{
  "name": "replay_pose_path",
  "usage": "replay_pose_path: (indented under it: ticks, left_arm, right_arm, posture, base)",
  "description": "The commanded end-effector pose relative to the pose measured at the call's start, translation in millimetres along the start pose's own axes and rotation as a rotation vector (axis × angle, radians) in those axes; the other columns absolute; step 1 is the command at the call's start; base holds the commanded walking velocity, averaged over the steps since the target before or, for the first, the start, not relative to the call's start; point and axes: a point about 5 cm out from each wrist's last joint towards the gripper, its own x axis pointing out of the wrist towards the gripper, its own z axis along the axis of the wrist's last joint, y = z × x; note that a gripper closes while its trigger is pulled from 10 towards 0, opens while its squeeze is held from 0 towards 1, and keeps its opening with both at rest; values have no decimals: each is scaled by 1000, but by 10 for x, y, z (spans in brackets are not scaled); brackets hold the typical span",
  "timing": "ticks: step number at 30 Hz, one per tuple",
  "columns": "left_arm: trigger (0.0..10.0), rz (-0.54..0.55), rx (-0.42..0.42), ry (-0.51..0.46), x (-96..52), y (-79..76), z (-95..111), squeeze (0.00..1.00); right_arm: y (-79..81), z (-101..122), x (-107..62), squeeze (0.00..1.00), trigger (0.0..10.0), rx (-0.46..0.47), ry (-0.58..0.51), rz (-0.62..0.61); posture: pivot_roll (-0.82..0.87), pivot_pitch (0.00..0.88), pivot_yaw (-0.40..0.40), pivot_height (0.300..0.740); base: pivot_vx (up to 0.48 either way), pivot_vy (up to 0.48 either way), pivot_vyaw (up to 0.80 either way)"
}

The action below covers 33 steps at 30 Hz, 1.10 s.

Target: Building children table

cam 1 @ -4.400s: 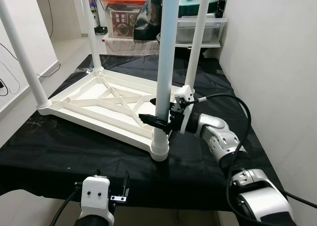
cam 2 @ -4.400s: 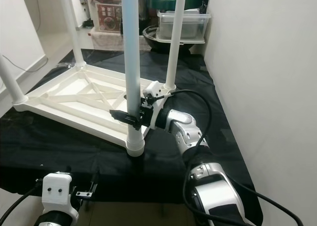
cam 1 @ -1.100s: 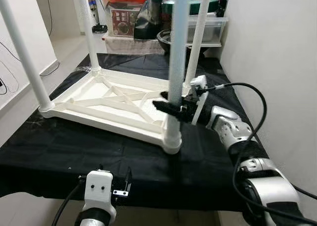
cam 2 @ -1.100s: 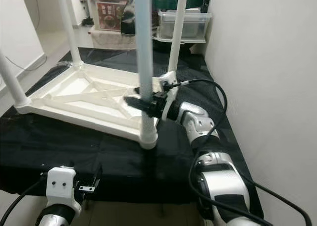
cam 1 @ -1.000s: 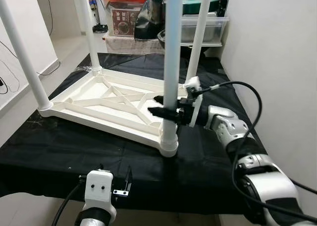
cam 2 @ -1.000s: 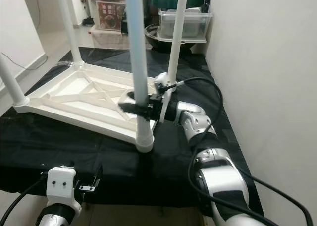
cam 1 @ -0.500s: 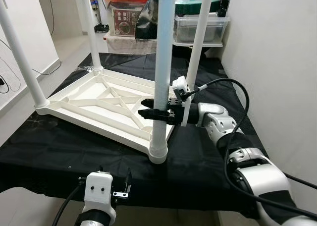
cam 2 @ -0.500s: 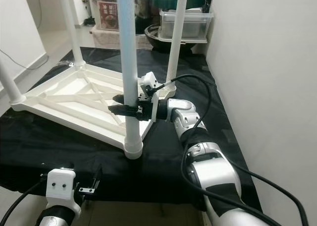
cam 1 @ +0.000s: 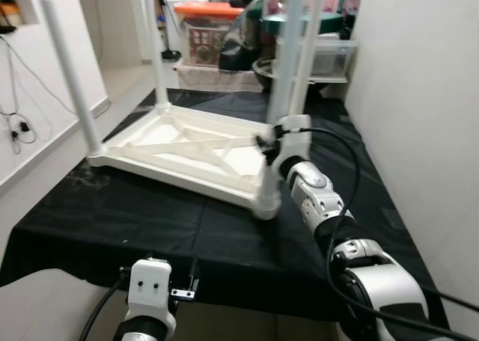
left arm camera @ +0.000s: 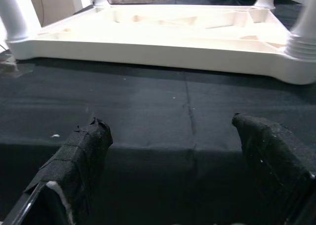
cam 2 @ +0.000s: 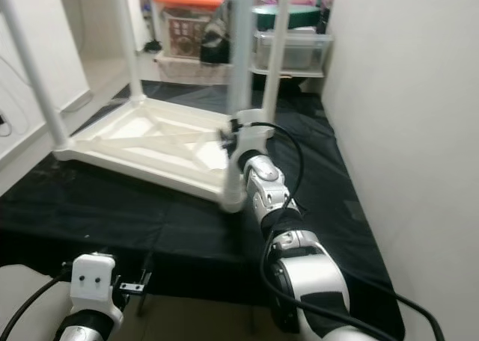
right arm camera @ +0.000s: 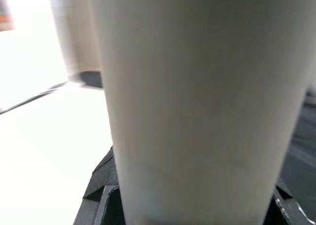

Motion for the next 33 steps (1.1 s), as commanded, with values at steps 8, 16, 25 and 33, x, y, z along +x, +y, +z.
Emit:
replay_pose_path:
  ticks: [8,16,25,33]
  left_arm:
    - [10000,-4,11,18,13,10,-31,0]
    - [10000,-11,8,2,18,6,-11,0]
    - [10000,-103,-6,-55,42,-98,61,0]
    - [10000,-207,-22,-148,18,-208,191,0]
  right_arm:
    - [213,-273,-135,0,2627,200,125,-213]
    - [447,-124,-134,1000,10000,226,-11,2]
    - [275,22,-117,0,10000,266,-3,703]
    - [387,195,-238,0,10000,232,62,1219]
  posture:
    - [51,0,-30,740]
    - [50,0,-31,740]
    - [42,0,-30,740]
    - [45,0,-35,740]
  base:
    - [0,0,0]
    - [0,0,0]
    - [0,0,0]
    - [0,0,0]
